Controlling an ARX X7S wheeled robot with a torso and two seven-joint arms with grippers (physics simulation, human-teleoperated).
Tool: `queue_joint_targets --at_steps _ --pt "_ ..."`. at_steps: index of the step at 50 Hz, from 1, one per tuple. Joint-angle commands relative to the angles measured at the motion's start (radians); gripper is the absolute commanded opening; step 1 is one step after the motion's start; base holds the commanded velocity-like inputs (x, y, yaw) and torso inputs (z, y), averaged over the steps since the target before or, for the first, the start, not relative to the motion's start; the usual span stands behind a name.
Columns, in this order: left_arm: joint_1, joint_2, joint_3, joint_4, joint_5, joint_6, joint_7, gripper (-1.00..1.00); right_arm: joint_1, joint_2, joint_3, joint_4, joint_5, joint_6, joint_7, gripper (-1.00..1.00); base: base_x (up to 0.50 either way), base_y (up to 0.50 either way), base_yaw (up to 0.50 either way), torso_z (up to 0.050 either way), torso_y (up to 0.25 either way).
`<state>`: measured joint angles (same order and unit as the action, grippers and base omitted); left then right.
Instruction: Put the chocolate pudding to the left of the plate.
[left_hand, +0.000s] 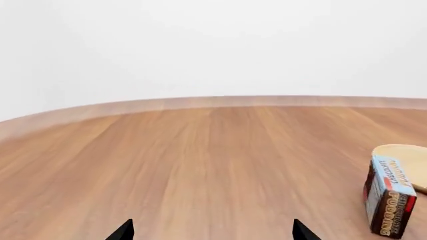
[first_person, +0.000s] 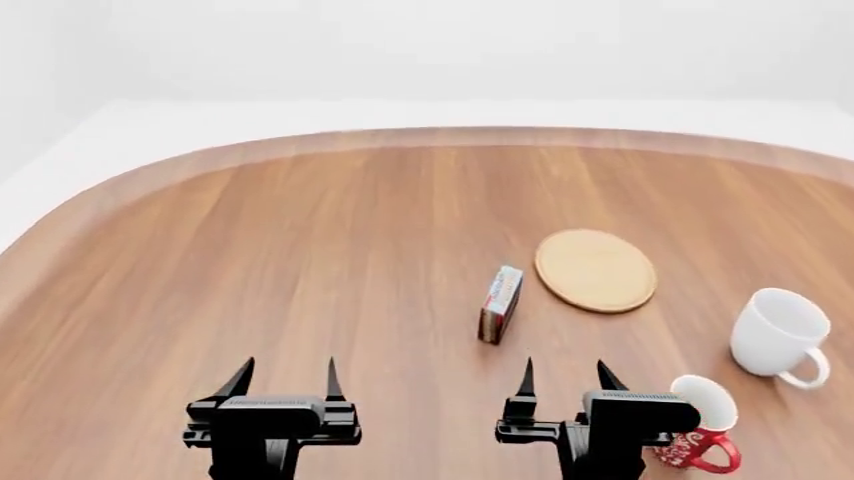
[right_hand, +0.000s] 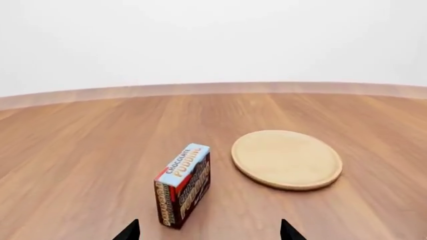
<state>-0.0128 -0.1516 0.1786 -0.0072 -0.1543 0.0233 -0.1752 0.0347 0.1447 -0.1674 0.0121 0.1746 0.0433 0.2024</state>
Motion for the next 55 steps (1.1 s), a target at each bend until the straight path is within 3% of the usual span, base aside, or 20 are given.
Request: queue_joint_targets --at_steps 1,12,41,55 --pt "0.002 -0.006 0.007 0.003 -0.006 0.004 -0.008 1.0 0.001 0.006 -0.007 0.001 0.008 -0.001 0.009 1.0 0.5 0.0 0.0 0.0 0.0" --pt "0.0 -0.011 0.013 -0.001 -0.012 0.011 -0.014 1.0 0.004 0.01 -0.012 0.009 0.011 -0.009 0.018 1.0 0.44 0.0 0.0 0.0 0.0" --pt "-0.005 -0.026 0.03 -0.004 -0.028 0.012 -0.024 1.0 0.015 0.022 -0.028 0.009 0.026 0.013 0.044 1.0 0.01 0.0 0.0 0.0 0.0" --pt "-0.011 -0.033 0.039 -0.005 -0.041 0.0 -0.026 1.0 0.128 0.049 -0.023 -0.25 0.131 0.469 0.117 1.0 0.0 0.0 0.0 0.0 0.0"
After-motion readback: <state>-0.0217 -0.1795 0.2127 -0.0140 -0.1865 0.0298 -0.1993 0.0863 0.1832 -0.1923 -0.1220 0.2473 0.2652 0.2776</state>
